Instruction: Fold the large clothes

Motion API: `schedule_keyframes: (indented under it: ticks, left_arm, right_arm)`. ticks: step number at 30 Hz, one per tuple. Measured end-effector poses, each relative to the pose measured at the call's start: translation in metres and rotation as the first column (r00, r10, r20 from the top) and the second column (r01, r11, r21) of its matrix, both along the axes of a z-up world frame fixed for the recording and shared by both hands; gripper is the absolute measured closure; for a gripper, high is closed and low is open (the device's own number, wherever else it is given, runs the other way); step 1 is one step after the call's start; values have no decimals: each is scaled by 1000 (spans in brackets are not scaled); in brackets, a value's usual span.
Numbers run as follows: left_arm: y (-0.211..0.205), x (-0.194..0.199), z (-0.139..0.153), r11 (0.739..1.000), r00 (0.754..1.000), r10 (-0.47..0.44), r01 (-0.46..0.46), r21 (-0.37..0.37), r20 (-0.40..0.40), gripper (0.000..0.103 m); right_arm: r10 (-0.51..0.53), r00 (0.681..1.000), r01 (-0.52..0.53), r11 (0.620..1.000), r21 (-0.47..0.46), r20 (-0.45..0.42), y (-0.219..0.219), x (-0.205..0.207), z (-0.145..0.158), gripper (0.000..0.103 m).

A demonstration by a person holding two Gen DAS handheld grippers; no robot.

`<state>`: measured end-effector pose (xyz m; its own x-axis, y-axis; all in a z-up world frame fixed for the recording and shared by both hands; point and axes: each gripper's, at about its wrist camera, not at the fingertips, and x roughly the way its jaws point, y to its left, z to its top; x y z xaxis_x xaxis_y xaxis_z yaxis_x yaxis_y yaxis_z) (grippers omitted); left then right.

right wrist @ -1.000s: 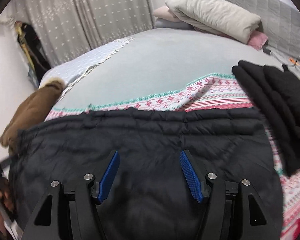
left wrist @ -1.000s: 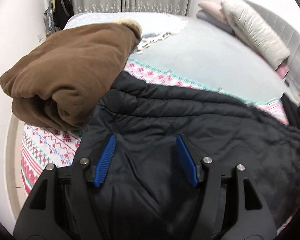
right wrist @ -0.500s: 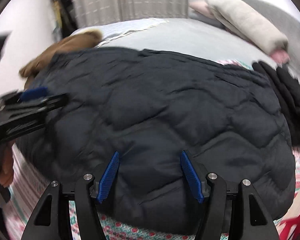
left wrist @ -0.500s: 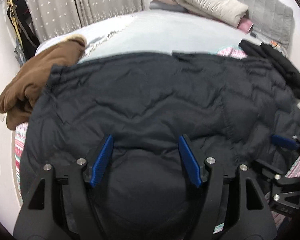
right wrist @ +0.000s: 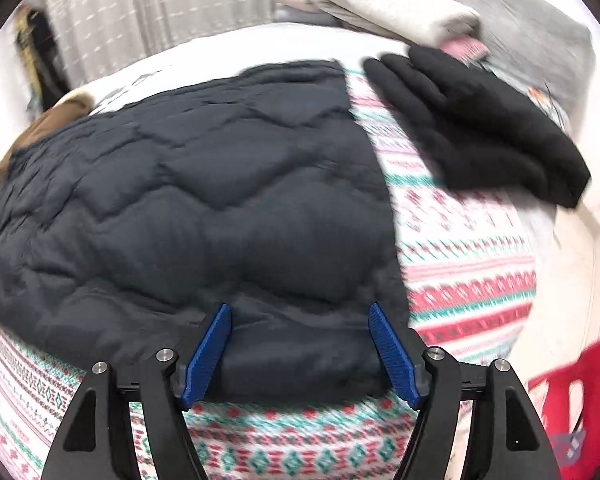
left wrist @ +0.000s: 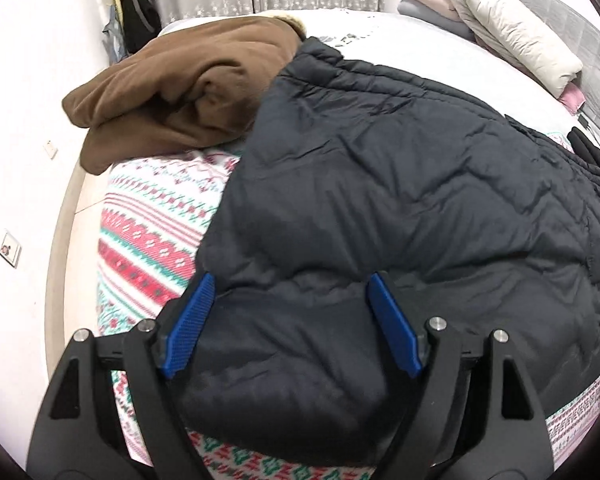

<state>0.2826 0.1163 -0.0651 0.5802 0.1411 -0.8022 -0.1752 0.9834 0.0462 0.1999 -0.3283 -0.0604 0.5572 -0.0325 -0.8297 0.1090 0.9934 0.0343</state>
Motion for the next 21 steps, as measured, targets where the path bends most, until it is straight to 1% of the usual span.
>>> schedule_keyframes:
  ticks: [2,4,6,9,11,13,16,17,18,19,20,21]
  left_arm:
    - [-6,1,-5,999,1000,-2,2,44,-8,22]
    - [-9,4,-8,998,1000,-6,7,68,-15,22]
    - [-7,10,-9,998,1000,-1,2,60,-22,22]
    - [3,9,-3,999,999,16,-15,37,-32,22]
    - [7,3,7,998,999,34,-34,54,-6,22]
    - [9,-3,18,999,999,22,-24,49,33,22]
    - [-4,-17,34,999,996,-30,28,26,83,22]
    - [-13,-21,38,998,994,-63,61,24,92,22]
    - [-27,-26,41,994,989,-109,106,31,102,22]
    - [-39,-29,43,989,983,-148,144,45,109,22]
    - [-55,-34,44,980,975,-194,187,68,112,22]
    - [-76,-38,44,966,962,-250,239,100,109,22]
  right_arm:
    - [-15,1000,15,1000,21,-27,-3,4,-7,21]
    - [-39,998,40,999,19,-50,-4,7,-14,16]
    - [-61,996,62,998,31,-59,-5,13,-16,12]
    - [-94,994,99,993,68,-63,-12,13,-12,12]
    - [-144,988,147,987,64,-51,-15,6,-3,12]
    - [-165,986,167,981,99,-29,-19,-3,9,12]
    - [-195,981,195,959,207,-19,-25,-21,26,12]
    - [-193,981,190,957,219,-4,-21,-26,33,12]
    - [-181,983,173,964,204,25,-15,-29,41,12]
    - [-163,985,151,974,170,61,-7,-33,48,12]
    - [-127,985,116,988,103,115,8,-36,57,12]
    - [-80,984,75,996,39,159,25,-38,64,12]
